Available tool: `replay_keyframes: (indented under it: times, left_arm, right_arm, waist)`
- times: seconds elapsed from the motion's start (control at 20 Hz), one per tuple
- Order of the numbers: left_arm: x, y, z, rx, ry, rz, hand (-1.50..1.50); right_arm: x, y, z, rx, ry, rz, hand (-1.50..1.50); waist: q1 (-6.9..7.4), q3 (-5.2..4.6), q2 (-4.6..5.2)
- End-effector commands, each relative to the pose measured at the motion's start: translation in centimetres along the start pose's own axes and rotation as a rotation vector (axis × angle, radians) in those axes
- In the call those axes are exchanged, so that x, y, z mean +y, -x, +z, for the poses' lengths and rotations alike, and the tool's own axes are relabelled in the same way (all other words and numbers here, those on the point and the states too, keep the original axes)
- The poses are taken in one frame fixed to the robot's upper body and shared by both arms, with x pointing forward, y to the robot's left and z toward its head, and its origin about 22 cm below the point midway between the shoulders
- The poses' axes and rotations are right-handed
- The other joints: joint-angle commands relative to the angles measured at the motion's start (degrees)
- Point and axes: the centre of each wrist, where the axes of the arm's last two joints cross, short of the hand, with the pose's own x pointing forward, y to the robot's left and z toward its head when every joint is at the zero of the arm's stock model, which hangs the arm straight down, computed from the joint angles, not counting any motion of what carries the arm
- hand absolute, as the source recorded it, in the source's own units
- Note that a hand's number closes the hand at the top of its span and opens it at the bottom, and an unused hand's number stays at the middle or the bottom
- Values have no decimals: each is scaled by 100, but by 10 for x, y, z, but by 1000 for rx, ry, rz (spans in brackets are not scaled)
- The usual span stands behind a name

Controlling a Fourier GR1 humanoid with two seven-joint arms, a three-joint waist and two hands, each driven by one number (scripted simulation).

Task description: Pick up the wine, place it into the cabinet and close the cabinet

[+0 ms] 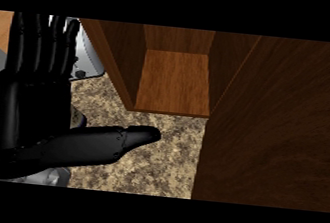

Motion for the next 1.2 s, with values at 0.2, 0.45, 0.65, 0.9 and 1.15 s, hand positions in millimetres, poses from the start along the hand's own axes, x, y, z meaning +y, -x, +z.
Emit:
replay_keyframes:
  times: [0.2, 0.45, 0.65, 0.9, 1.15]
  left_arm:
    - [-8, -5, -1, 11, -93, -3, -150]
    - [11, -3, 9, 63, -142, 21, -150]
    - [35, 11, 12, 72, -204, -9, -150]
    - [57, 3, 29, 43, -243, -53, -150]
    - [90, 22, 7, 36, -333, -112, -150]
  right_arm:
    - [2, -14, 19, -11, 5, -36, -150]
    - [6, -27, 15, -41, -1, -25, -150]
    - [17, -24, 7, -26, -7, -37, -150]
    - [11, -27, 3, -31, -11, -30, -150]
    - [8, -26, 8, -27, -4, -9, -150]
  waist:
    - [-15, 2, -1]
    - [-6, -2, -1]
    - [11, -5, 3]
    - [26, -2, 0]
    - [4, -4, 7]
